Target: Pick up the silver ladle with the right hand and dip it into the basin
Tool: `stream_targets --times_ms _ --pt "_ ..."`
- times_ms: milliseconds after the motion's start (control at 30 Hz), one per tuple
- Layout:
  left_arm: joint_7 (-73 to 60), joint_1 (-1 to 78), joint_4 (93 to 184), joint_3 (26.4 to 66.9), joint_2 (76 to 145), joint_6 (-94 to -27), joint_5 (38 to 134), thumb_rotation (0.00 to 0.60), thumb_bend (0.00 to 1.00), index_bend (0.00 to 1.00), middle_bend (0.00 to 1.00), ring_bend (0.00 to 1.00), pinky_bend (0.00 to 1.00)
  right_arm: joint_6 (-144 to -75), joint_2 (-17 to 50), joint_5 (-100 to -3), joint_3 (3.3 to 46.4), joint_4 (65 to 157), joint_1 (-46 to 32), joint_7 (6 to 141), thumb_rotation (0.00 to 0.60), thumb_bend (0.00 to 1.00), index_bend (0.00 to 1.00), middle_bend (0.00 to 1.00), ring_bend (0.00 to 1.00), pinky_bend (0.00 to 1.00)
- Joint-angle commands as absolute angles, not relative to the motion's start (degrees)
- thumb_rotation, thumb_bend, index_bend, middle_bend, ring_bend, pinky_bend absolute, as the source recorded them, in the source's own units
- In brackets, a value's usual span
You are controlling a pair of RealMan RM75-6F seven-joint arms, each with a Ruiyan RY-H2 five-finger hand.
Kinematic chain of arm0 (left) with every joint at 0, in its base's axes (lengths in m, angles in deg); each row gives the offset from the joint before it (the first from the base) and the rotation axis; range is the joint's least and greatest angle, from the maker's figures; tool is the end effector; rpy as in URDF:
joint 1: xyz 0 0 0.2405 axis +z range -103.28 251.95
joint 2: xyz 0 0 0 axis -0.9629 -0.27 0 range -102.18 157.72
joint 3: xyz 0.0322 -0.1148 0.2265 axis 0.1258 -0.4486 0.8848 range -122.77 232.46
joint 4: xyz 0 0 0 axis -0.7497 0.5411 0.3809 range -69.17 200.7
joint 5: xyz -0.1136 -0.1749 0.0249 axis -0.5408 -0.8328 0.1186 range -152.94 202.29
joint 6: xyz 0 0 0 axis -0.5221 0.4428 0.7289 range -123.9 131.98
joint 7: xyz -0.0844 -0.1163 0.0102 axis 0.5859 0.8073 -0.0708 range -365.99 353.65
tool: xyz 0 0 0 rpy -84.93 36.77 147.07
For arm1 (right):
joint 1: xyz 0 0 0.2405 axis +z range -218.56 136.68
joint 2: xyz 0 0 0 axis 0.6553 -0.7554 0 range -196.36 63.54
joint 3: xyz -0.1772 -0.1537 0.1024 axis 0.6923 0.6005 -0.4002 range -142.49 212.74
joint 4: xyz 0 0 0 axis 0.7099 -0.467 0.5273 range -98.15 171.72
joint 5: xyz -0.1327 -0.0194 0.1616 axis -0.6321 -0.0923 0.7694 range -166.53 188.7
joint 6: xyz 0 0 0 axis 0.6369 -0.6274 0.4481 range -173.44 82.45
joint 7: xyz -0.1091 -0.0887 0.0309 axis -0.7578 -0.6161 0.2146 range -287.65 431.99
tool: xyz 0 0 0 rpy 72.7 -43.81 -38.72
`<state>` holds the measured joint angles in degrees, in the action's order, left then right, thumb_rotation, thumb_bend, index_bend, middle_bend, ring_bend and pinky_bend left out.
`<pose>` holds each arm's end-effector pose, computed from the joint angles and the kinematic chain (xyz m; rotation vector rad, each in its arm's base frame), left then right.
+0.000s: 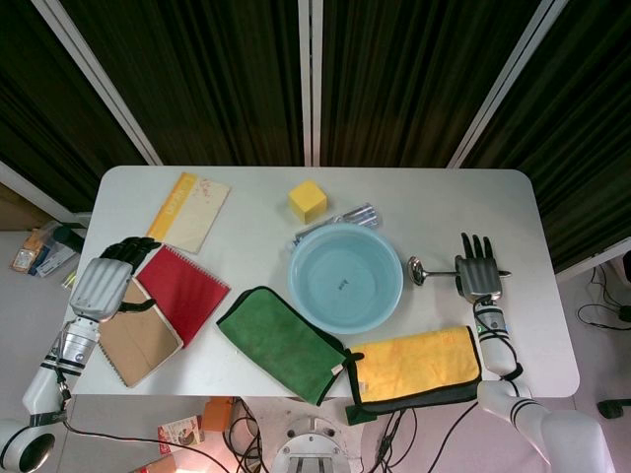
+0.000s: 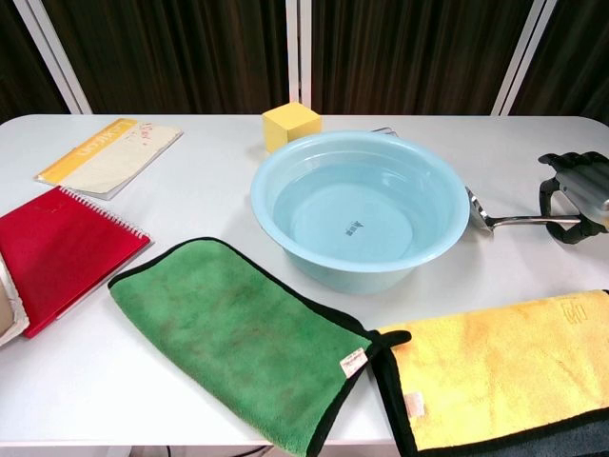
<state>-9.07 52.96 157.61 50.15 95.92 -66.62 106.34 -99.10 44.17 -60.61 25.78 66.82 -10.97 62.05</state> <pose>-0.2599 0.2684 0.1113 -1.6277 -0.9165 -0.9512 -0.3365 -0.3413 -0.0365 1.5759 -0.8213 0.4752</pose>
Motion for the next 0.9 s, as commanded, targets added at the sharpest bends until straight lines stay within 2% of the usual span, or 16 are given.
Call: stream_targets --times_ms 33,333,467,733,800,900 --pt "-9.03 52.90 157.51 50.16 95.92 -66.49 106.26 0.600 0.03 0.18 0.15 0.12 0.23 -99.07 44.48 -60.80 25.76 66.34 -11.04 62.02 0.600 0.44 0.52 0.00 0.00 0.00" --pt "-8.73 52.86 157.21 50.10 95.91 -66.36 106.05 0.600 0.03 0.18 0.14 0.12 0.23 -100.66 45.34 -61.66 25.22 64.93 -11.09 64.15 0.600 0.46 0.64 0.01 0.00 0.00" --pt "-8.67 52.82 157.19 50.10 95.89 -66.27 106.00 0.600 0.03 0.18 0.14 0.12 0.23 -102.34 45.47 -62.36 25.07 64.70 -11.23 66.02 0.600 0.48 0.69 0.05 0.00 0.00" --pt "-8.01 52.71 156.92 50.29 95.99 -66.10 106.40 0.600 0.03 0.19 0.14 0.12 0.23 -105.63 44.59 -62.10 23.09 67.62 -11.93 71.67 0.600 0.49 0.74 0.15 0.01 0.00" --pt "-7.89 52.69 156.76 50.30 96.03 -65.98 106.29 0.600 0.03 0.19 0.14 0.12 0.23 -105.71 43.87 -61.64 22.38 69.41 -12.22 73.62 0.600 0.51 0.75 0.18 0.04 0.03" --pt "-7.77 52.61 156.62 50.32 96.13 -65.77 106.22 0.600 0.03 0.19 0.14 0.12 0.23 -105.24 42.53 -61.00 21.74 72.15 -12.53 74.51 0.600 0.52 0.76 0.21 0.09 0.14"
